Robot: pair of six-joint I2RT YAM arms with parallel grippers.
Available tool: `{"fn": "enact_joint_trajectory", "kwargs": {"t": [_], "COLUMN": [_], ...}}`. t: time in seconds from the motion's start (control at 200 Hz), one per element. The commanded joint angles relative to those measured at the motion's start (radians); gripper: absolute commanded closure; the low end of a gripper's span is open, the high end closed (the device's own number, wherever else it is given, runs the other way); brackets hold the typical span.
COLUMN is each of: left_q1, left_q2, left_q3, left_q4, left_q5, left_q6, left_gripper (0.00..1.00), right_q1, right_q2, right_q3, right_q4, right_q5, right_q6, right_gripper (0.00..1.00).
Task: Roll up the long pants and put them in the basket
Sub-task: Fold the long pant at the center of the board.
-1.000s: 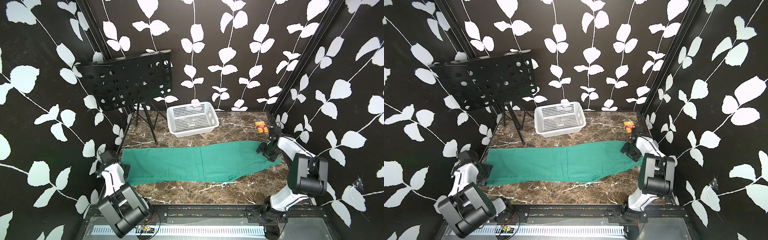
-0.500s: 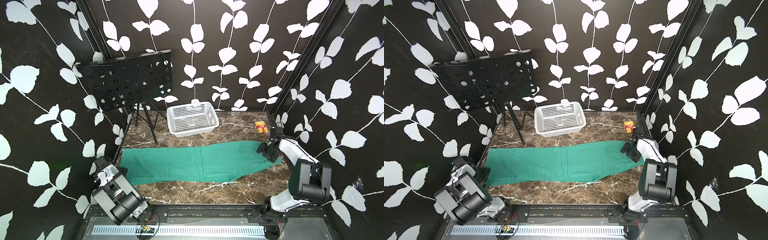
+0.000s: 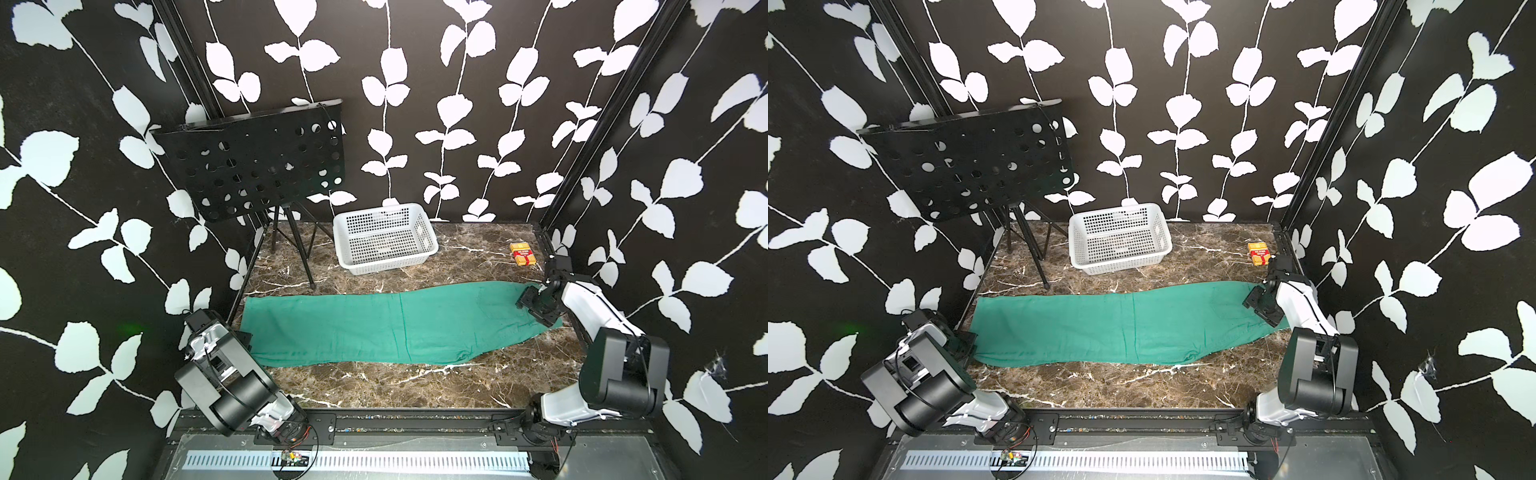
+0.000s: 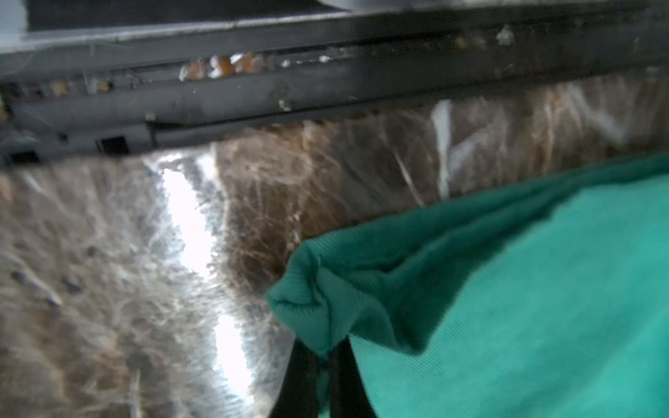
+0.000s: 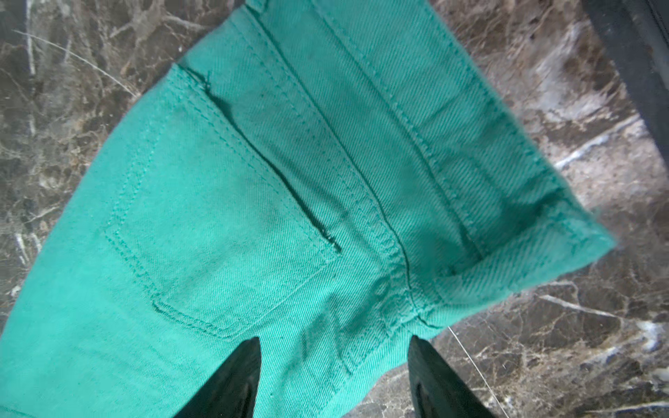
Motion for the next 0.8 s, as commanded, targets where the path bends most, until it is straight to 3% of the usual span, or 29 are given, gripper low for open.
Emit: {"fn": "enact_joint_trajectory", "kwargs": {"t": [0.0, 0.205, 0.38, 0.51, 0.62, 0.795], "left_q1": [0.005, 0.004, -0.041, -0.166, -0.282, -0.631], "left_q2": [-0.079, -0.203, -0.306, -0.371, -0.429, -0.535], "left_q3": [0.056, 0.110, 0.135, 0.170, 0.146, 0.097], "left_q4": [-0.110, -0.199, -0.174, -0.159, -0.085, 0.049], "left_q5": [-0.019, 0.014, 0.264, 0.325, 0.385, 0.282], "left_q6": [0.020, 0.032, 0.019, -0.041, -0.165, -0.414], "left_gripper": [1.00, 1.00, 1.00, 1.00, 1.00, 1.00], "right_q1": [0.002, 0.065, 0.133, 0.181, 0.215, 0.220], "right_q2": [-0.039, -0.067, -0.108, -0.142, -0.166, -0.219], "right_q3": [-0.016, 0.017, 0.060, 0.075, 0.107, 0.146], "right_q4": [-0.030, -0.094, -0.157, -0.167, -0.190, -0.211], "right_q5": [-0.002, 0.000, -0.001, -0.001, 0.000, -0.012], "right_q6": [-0.013, -0.013, -0.029, -0.023, -0.016, -0.011], "right_gripper": [0.34, 0.36, 0.36, 0.37, 0.37, 0.37]}}
